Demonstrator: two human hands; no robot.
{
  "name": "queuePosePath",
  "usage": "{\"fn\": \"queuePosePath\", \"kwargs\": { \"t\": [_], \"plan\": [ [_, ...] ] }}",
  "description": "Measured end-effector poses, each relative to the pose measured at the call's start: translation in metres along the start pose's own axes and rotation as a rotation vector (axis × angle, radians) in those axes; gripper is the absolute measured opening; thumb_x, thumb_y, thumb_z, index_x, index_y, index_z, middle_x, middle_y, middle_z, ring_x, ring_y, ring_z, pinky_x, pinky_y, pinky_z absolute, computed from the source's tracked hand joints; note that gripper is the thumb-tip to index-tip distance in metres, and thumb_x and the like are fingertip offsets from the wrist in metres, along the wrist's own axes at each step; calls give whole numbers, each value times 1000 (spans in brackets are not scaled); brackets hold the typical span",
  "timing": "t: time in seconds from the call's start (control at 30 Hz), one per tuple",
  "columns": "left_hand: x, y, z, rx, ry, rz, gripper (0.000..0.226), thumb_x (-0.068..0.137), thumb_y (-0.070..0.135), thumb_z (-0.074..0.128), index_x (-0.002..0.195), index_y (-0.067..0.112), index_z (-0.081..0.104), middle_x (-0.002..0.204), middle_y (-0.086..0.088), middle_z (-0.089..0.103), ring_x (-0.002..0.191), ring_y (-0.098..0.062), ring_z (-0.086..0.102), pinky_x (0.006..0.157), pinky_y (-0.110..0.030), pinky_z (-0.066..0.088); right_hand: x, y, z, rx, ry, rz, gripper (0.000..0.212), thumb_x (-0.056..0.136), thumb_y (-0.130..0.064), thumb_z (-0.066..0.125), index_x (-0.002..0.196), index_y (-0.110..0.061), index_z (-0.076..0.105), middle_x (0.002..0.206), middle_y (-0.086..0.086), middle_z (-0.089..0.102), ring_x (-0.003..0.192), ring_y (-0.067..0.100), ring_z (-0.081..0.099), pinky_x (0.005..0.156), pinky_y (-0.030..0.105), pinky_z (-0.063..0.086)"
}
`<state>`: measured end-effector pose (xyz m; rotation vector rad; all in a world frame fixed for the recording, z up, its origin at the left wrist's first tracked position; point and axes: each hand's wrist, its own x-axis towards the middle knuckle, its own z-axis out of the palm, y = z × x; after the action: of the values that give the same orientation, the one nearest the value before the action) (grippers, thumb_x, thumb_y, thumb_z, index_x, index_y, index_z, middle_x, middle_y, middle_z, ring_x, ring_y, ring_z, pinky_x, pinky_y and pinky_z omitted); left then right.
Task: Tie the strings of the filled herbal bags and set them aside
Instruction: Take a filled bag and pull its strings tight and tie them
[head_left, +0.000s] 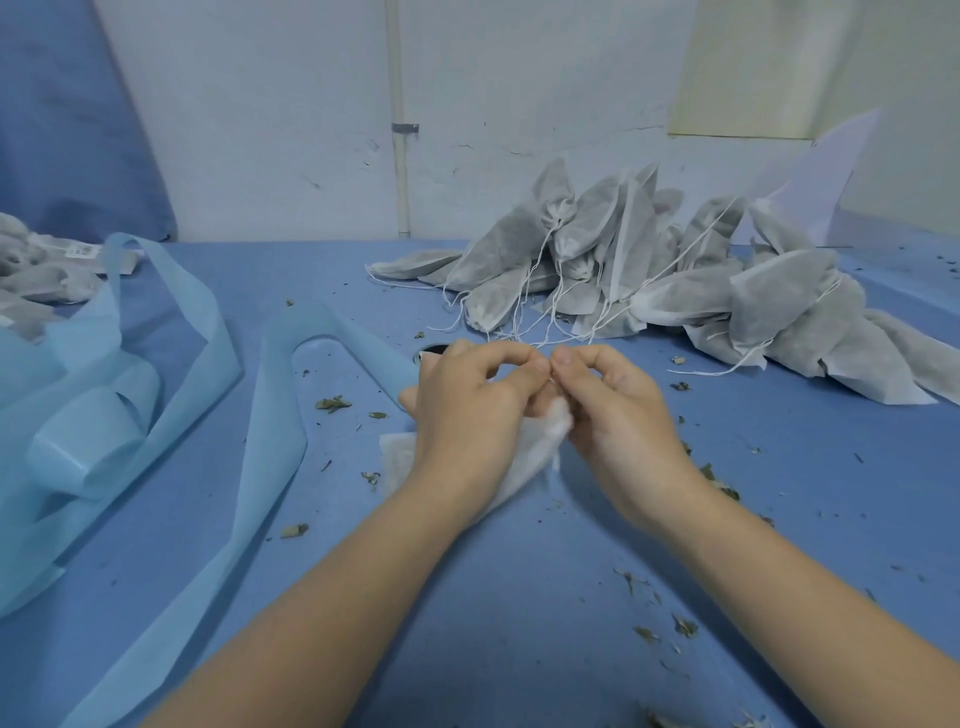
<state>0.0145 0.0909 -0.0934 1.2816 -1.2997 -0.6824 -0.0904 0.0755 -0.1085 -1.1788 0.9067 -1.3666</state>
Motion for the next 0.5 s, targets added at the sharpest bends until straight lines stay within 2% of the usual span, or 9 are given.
{"fn": "queuePosePath", "kwargs": {
  "t": [0.13, 0.27, 0.33, 0.4, 0.5],
  "plan": [
    [2, 0, 1, 33, 64, -30, 26, 87, 23, 63, 64, 35, 57, 78, 7, 49, 104, -30, 50, 101, -51, 33, 0, 0, -1, -121, 54, -60, 20, 94, -14, 57, 76, -13, 49, 39, -11, 42, 38, 5, 43, 58, 32, 41],
    [9, 0, -4, -24, 148, -50, 28, 91, 21, 58, 66, 33, 55, 89, -5, 57, 107, -33, 52, 101, -52, 35, 3, 1, -1, -254, 79, -122, 17, 89, -21, 65, 75, -17, 57, 43, -13, 44, 39, 5, 43, 55, 28, 42],
    [15, 0, -9, -46, 171, -59, 28, 91, 22, 59, 65, 32, 55, 79, 0, 50, 106, -37, 52, 101, -54, 35, 4, 0, -2, -315, 68, -161, 12, 86, -25, 68, 76, -20, 63, 44, -12, 43, 41, 8, 41, 51, 24, 39],
    [17, 0, -11, -57, 163, -50, 28, 91, 22, 59, 65, 33, 55, 75, 4, 44, 104, -37, 51, 102, -54, 35, 6, 0, -2, -345, 72, -194, 8, 86, -27, 69, 78, -23, 68, 44, -12, 41, 44, 8, 37, 54, 26, 36],
    [14, -2, -8, -16, 128, 22, 26, 90, 24, 61, 68, 38, 55, 81, 7, 46, 100, -30, 51, 98, -42, 38, 7, 1, -4, -330, 136, -214, 7, 85, -25, 70, 78, -24, 72, 42, -16, 43, 45, 4, 37, 61, 30, 37]
  ]
}}
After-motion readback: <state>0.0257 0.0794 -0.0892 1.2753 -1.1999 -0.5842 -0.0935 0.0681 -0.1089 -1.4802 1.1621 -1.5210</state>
